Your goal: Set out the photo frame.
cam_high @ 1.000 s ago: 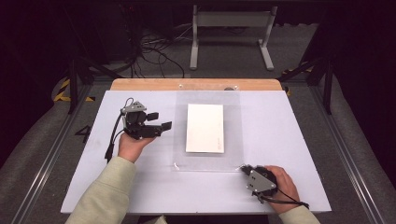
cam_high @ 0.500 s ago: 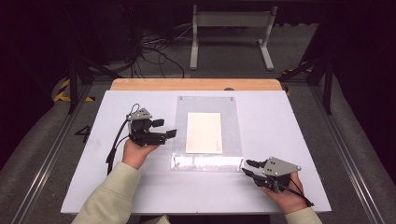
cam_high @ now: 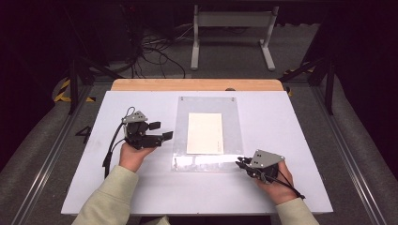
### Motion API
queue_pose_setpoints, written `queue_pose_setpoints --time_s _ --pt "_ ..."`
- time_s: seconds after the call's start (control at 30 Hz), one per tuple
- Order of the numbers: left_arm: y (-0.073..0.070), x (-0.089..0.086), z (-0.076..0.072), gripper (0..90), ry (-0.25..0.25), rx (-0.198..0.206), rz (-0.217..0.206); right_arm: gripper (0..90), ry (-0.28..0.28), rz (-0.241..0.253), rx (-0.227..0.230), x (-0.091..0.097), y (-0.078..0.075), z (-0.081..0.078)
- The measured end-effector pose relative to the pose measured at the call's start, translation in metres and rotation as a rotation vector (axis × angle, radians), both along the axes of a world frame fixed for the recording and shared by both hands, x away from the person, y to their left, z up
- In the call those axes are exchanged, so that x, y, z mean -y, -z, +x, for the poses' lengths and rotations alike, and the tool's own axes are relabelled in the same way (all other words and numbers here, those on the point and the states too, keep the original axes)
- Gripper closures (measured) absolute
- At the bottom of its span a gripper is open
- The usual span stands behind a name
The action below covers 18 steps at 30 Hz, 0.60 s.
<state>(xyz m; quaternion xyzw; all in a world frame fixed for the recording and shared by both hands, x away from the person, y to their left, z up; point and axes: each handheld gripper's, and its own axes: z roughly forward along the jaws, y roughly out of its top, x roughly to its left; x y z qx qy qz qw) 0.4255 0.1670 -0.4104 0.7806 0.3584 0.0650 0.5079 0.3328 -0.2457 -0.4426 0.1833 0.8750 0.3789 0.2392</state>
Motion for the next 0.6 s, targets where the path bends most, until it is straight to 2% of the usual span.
queue_pose_setpoints --time_s 0.07,0.3,0.33,0.4,0.5,0.57,0.6 --pt "0.0 0.001 -0.001 23.0 0.005 0.007 0.007 78.6 -0.024 -0.082 0.065 -0.005 -0.001 -0.004" --pt "0.003 0.005 0.003 23.6 -0.005 0.002 0.014 78.3 -0.062 -0.157 0.169 -0.008 0.004 -0.019" --pt "0.003 0.006 0.003 23.6 -0.009 -0.006 0.012 78.4 -0.071 -0.171 0.195 -0.009 0.005 -0.023" --pt "0.004 0.009 0.006 23.8 -0.01 0.001 0.02 79.1 -0.089 -0.211 0.249 -0.009 0.007 -0.03" --pt "0.005 0.011 0.01 23.8 -0.016 0.003 0.029 82.1 -0.108 -0.247 0.303 -0.009 0.011 -0.04" --pt "0.004 0.013 0.014 23.4 -0.02 -0.008 0.018 84.6 -0.125 -0.271 0.326 -0.01 0.013 -0.046" --pt "0.003 0.013 0.016 22.9 -0.026 -0.005 0.008 85.0 -0.143 -0.307 0.344 -0.01 0.013 -0.049"
